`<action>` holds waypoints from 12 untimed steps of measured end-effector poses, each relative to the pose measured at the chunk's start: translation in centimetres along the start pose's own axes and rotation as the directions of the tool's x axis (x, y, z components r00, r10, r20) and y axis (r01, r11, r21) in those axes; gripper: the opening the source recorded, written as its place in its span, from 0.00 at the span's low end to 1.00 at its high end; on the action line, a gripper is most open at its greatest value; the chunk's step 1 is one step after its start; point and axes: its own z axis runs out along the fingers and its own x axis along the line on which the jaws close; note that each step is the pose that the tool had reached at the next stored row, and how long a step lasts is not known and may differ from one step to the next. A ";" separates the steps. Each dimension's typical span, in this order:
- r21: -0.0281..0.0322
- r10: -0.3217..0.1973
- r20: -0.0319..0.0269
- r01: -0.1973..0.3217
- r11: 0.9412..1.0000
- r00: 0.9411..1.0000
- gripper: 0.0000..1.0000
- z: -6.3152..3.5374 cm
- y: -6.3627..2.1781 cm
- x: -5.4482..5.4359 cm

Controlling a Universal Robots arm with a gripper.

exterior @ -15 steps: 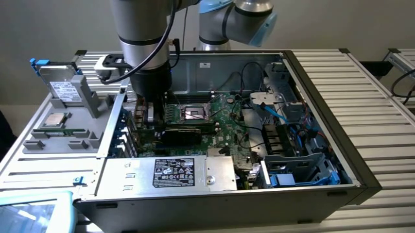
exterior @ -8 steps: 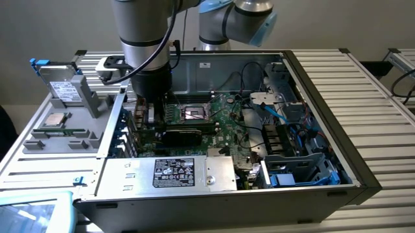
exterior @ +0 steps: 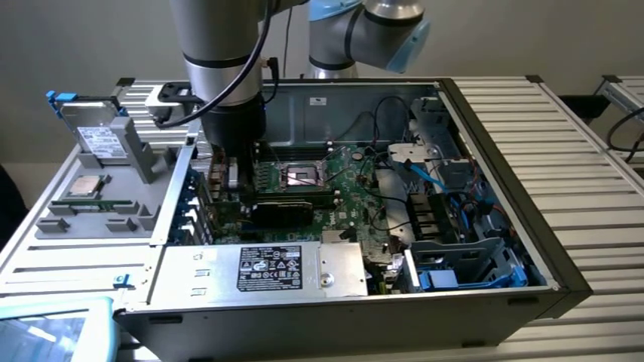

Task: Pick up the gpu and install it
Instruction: 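Press down on the gpu until it lock into place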

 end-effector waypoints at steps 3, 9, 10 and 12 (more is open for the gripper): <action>0.000 0.000 -0.001 0.000 1.000 1.000 0.14 -1.30 0.01 0.0; -0.001 0.000 -0.002 0.000 1.000 1.000 0.14 -1.71 -1.43 0.0; -0.002 0.000 -0.002 0.000 1.000 1.000 0.14 -1.72 -1.89 0.0; -0.003 0.000 -0.002 0.000 1.000 1.000 0.14 -1.73 -2.78 0.0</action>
